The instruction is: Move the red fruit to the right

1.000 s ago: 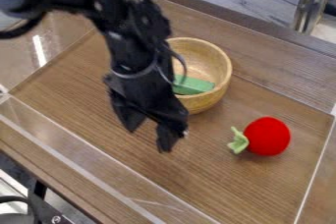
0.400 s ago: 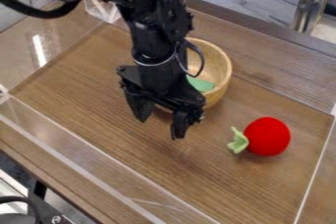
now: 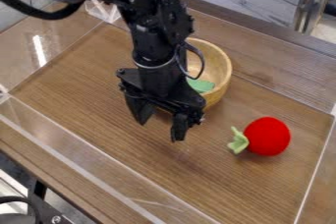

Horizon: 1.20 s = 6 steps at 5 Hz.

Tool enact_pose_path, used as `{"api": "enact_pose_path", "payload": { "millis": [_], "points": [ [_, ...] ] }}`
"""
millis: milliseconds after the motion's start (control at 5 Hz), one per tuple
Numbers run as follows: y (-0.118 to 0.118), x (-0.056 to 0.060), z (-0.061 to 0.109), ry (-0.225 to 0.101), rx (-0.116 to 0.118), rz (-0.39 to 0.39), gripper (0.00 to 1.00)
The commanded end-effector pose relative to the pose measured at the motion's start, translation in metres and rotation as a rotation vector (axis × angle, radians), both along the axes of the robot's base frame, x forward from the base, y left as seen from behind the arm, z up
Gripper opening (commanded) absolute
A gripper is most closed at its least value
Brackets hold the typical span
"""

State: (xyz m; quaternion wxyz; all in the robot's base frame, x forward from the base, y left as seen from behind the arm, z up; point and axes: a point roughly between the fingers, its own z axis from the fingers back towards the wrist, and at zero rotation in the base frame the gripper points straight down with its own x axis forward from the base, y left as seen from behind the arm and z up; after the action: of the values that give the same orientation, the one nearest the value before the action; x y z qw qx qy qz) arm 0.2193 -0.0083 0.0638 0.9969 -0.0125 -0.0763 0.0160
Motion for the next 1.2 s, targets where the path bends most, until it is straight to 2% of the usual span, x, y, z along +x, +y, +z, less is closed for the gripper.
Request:
{"api": "enact_pose_path", "payload": {
  "millis": [0, 400, 800, 1000],
  "points": [
    [0.003, 0.004, 0.001, -0.015, -0.003, -0.027, 1.00],
    [-0.010, 0.000, 0.002, -0.012, -0.006, -0.169, 1.00],
    [-0.008, -0.001, 0.005, -0.010, -0.005, -0.093, 1.00],
    [-0.003, -0.003, -0.004, -0.009, -0.005, -0.052, 1.00]
  ]
}}
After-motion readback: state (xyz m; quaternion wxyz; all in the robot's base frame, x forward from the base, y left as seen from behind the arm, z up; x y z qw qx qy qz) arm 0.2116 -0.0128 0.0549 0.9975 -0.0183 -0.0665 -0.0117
